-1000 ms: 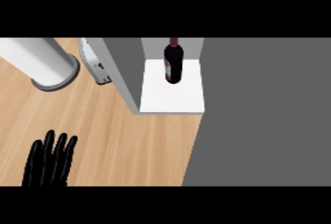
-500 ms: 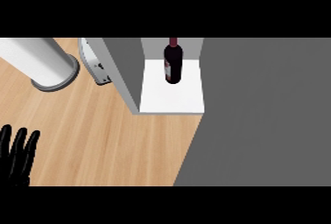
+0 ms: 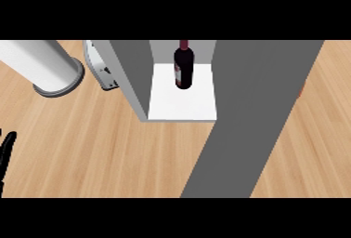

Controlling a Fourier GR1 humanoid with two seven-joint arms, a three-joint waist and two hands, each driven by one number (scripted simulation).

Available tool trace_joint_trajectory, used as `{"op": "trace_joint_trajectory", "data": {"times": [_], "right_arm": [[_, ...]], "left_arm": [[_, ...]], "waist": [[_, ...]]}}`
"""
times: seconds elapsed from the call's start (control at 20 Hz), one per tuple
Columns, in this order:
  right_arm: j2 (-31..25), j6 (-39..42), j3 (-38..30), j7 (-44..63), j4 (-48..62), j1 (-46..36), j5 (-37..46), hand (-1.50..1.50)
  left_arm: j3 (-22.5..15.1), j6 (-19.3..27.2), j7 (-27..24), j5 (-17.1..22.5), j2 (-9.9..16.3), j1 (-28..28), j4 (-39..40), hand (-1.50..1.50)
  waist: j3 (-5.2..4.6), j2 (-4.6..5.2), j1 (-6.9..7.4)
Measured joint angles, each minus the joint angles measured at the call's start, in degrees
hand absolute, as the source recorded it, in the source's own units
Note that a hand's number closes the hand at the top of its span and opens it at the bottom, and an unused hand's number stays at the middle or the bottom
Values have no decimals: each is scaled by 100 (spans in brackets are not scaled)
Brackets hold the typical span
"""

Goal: Pick up the wine, place it into the cabinet and close the cabinet

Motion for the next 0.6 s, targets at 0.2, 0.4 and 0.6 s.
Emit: {"op": "trace_joint_trajectory", "data": {"times": [0.2,0.4,0.6], "right_arm": [[5,-452,223,-68,138,-324,224,150],[-34,-1023,545,-25,323,-920,600,150],[-351,-1592,729,78,381,-1539,838,150]], "left_arm": [[200,-173,116,107,95,30,3,-150],[375,-276,290,268,139,-8,-26,-150],[401,-461,333,325,61,-45,59,-150]], "waist": [[-4,-7,25],[-7,-4,38],[-9,7,63]]}}
